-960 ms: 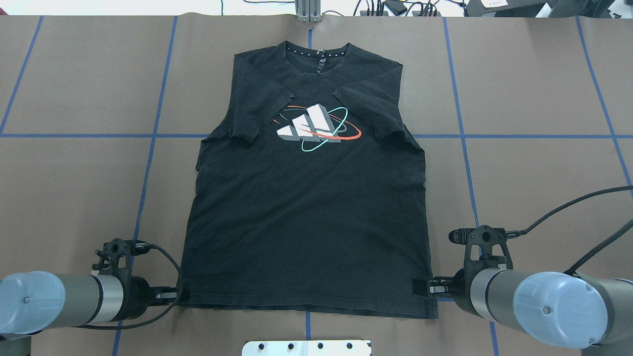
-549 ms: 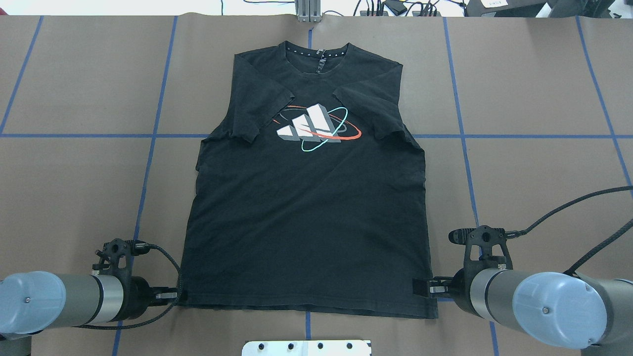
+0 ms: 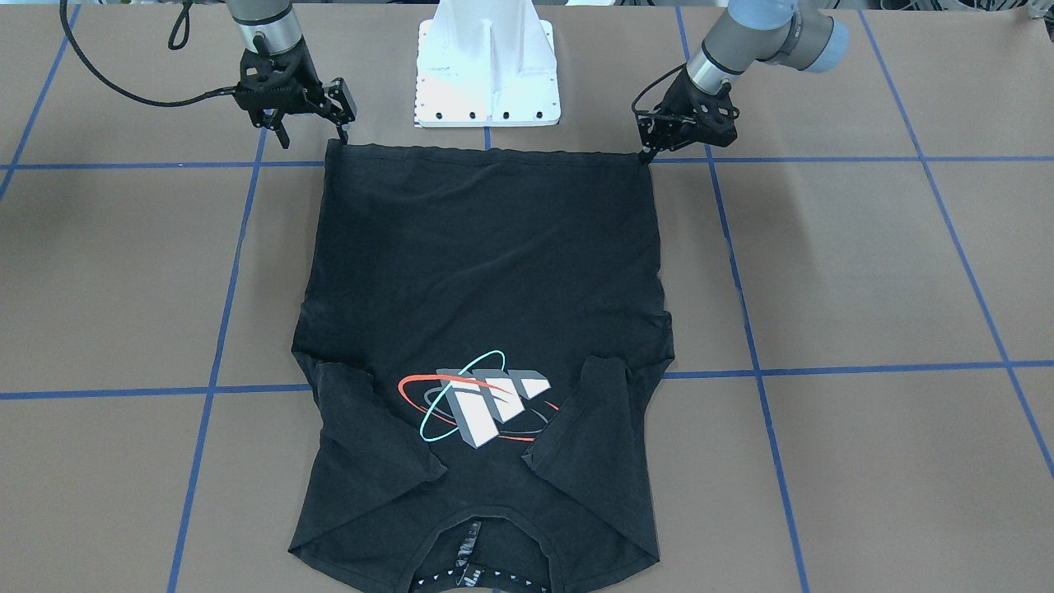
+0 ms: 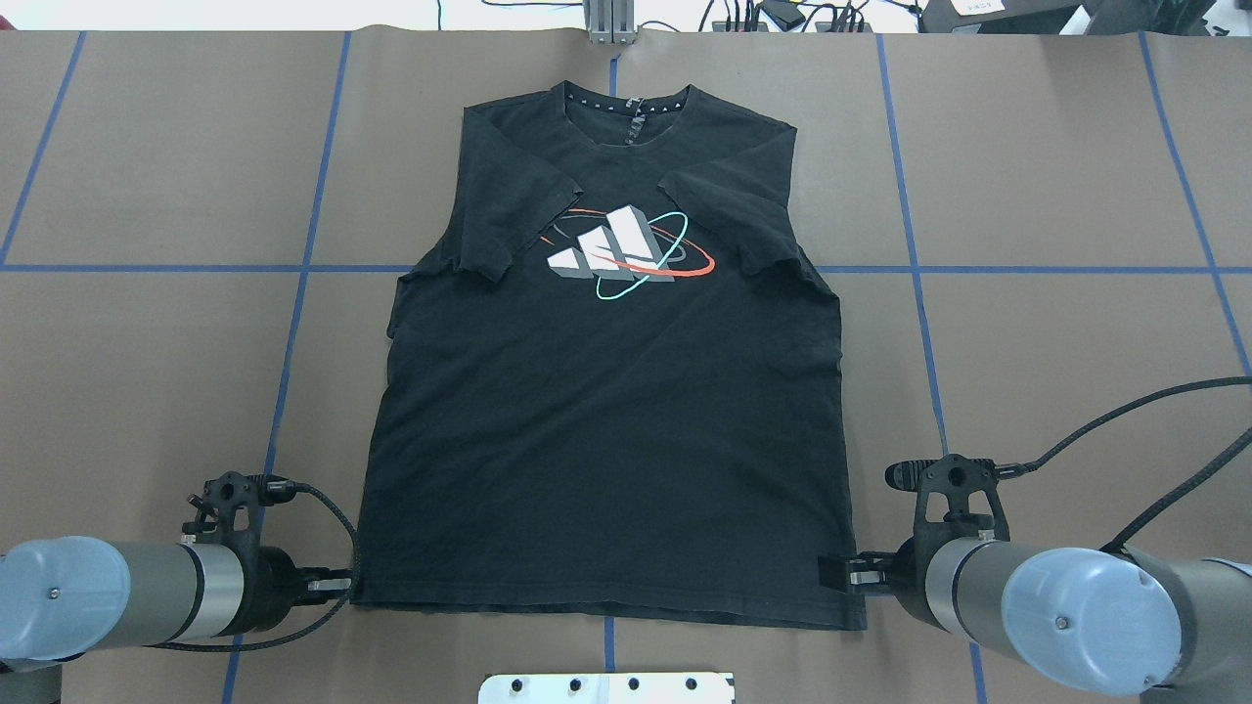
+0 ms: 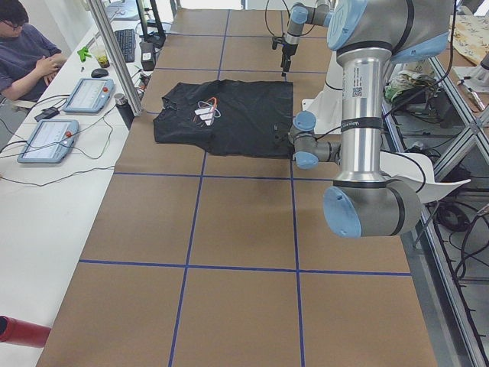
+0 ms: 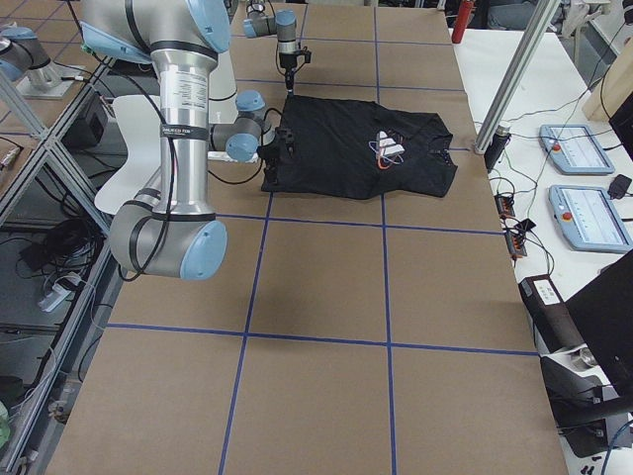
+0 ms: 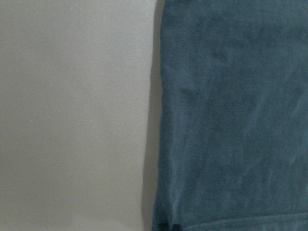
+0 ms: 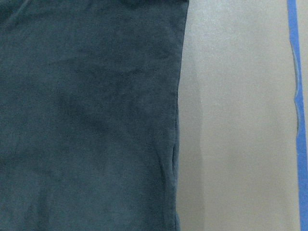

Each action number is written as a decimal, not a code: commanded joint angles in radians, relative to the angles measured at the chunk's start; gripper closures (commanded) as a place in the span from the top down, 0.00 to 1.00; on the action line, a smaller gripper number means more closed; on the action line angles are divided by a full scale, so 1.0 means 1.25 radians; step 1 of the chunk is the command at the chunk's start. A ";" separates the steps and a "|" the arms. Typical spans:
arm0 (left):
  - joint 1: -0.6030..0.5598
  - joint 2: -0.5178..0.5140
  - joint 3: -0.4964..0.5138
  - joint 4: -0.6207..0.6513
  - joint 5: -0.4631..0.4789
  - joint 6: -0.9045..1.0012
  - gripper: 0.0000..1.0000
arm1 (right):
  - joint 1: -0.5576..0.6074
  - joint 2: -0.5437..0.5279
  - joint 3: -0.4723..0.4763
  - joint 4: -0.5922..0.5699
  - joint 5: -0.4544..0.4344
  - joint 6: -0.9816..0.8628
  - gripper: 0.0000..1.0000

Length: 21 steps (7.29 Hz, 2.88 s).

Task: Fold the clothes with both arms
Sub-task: 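Grasp the hem corners with the left and right grippers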

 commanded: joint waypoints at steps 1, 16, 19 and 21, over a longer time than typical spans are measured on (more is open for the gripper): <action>0.000 0.000 -0.001 0.000 0.000 0.000 0.00 | -0.030 0.000 -0.026 0.000 -0.040 0.004 1.00; 0.000 -0.002 -0.017 -0.001 -0.010 -0.001 0.00 | -0.126 0.011 -0.068 -0.001 -0.102 0.008 0.42; 0.000 -0.002 -0.017 -0.001 -0.010 -0.001 0.00 | -0.129 0.013 -0.070 0.000 -0.102 0.008 0.09; 0.000 -0.002 -0.017 -0.002 -0.009 -0.001 0.00 | -0.127 0.027 -0.070 -0.001 -0.102 0.010 0.00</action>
